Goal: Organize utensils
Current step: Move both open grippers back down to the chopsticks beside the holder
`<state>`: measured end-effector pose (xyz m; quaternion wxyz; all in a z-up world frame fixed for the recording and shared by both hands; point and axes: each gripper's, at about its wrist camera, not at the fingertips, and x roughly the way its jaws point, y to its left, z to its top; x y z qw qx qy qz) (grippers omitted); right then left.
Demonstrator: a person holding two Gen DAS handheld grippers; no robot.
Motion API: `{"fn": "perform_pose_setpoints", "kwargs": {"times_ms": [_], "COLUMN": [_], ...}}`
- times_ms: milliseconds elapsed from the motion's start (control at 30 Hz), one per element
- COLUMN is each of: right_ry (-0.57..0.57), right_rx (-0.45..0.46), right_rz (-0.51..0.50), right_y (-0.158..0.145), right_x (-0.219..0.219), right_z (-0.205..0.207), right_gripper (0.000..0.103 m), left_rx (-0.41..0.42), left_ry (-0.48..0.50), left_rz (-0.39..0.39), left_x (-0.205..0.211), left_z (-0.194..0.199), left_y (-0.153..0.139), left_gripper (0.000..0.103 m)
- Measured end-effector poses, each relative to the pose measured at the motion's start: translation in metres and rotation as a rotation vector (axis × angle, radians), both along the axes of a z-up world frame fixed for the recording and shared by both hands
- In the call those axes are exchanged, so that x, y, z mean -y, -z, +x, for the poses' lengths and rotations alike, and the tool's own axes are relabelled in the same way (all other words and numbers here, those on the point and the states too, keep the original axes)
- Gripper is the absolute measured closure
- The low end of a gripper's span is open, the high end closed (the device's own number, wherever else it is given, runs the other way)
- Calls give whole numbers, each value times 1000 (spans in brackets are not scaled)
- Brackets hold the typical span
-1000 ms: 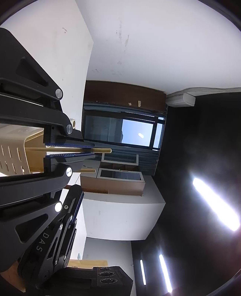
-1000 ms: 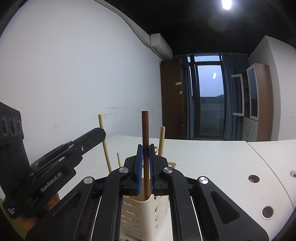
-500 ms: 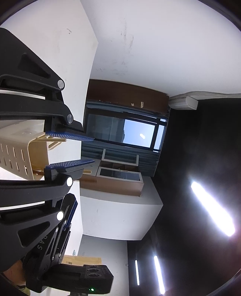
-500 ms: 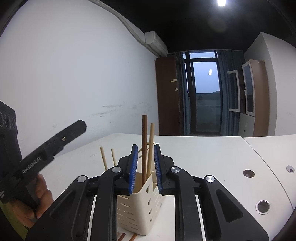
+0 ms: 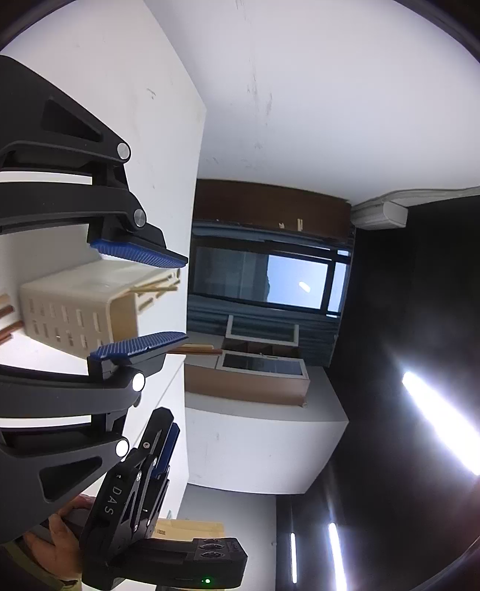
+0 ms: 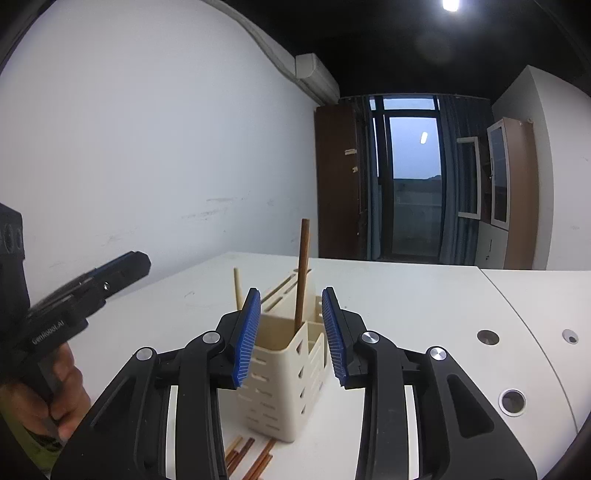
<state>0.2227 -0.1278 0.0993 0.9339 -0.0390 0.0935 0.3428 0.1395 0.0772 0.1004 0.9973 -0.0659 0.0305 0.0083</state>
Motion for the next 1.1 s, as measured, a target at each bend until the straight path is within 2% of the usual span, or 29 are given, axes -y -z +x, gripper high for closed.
{"fn": "perform_pose_setpoints", "kwargs": {"times_ms": [100,167,300,500,600,667,867,1100], "right_ry": [13,25,54,96,102,96,87,87], "right_rx": [-39,-81,-140,-249,-291,-314,-365,-438], "right_rz": [-6,-6,-34,-97,-140,-161,-260,-361], "right_y": [6,13,28,51,62,71,102,127], "right_x": [5,8,9,8,5,4,-8,-19], "right_z": [-6,-10,-17,-21,-23,-26,-29,-23], "right_gripper": [61,59,56,53,51,46,44,44], "left_rx": [-42,-112,-141,-225,-301,-364,-545,-632], "left_ry": [-7,-28,-40,-44,-47,-36,-19,1], "left_rz": [-17,-1,-16,-40,-40,-50,-48,-49], "left_x": [-2,2,3,1,2,-1,-3,-8], "left_z": [-9,-7,-15,-16,-11,-7,12,21], "left_y": [2,4,11,21,29,40,67,84], "left_gripper": [61,61,61,61,58,57,52,48]}}
